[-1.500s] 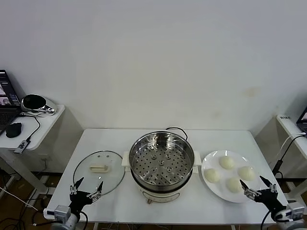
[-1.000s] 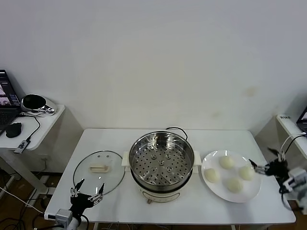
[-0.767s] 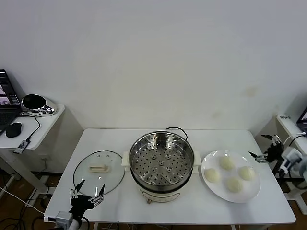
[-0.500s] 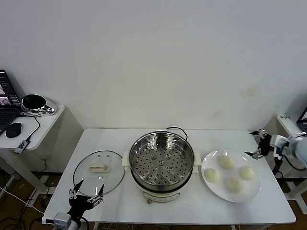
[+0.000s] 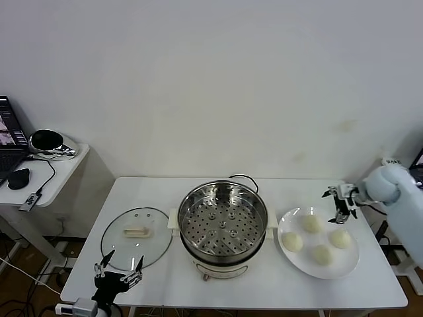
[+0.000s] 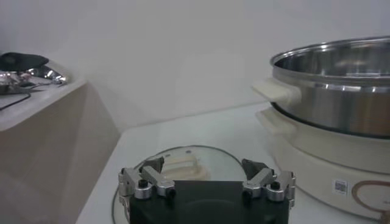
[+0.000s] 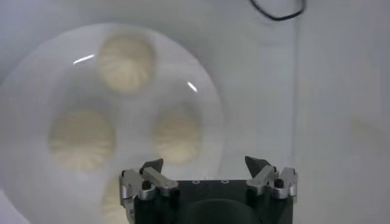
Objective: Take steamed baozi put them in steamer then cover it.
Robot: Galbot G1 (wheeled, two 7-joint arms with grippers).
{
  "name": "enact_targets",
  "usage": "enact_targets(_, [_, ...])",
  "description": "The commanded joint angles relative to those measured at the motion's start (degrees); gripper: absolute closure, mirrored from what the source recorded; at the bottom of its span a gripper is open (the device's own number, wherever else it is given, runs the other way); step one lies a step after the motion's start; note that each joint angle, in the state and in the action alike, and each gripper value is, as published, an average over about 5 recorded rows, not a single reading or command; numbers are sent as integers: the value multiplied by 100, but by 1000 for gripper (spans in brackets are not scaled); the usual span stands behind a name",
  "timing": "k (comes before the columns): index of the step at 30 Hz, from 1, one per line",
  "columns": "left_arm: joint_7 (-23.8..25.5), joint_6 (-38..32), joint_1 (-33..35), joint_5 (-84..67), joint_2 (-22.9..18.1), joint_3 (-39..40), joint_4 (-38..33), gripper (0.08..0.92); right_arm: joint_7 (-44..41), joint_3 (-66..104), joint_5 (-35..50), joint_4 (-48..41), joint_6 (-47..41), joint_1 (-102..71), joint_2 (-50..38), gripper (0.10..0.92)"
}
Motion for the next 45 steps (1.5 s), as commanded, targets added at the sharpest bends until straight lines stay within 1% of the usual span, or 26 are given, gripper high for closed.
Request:
enact_targets(1, [17, 1, 27, 39, -23, -7, -54, 177, -257, -587, -337, -595, 181, 423, 364, 203])
enact_targets(8, [55, -5, 41, 144, -87, 35, -27, 177, -5, -538, -343, -944, 142, 400, 614, 203])
enact_targets(21, [92, -7, 17, 178, -47, 35, 69, 177, 215, -425, -483, -1327, 111, 363, 875, 203])
enact_targets(36, [92, -6, 7, 206, -40, 42, 129, 177, 232, -428, -472, -1363, 60, 315, 906, 204])
enact_targets(39, [90, -6, 5, 211, -38, 46, 130, 177, 244, -409, -456, -1346, 62, 308, 885, 230])
enact_targets(45, [92, -7, 1, 224, -38, 59, 135, 177, 260, -392, -406, -1328, 59, 307, 854, 366])
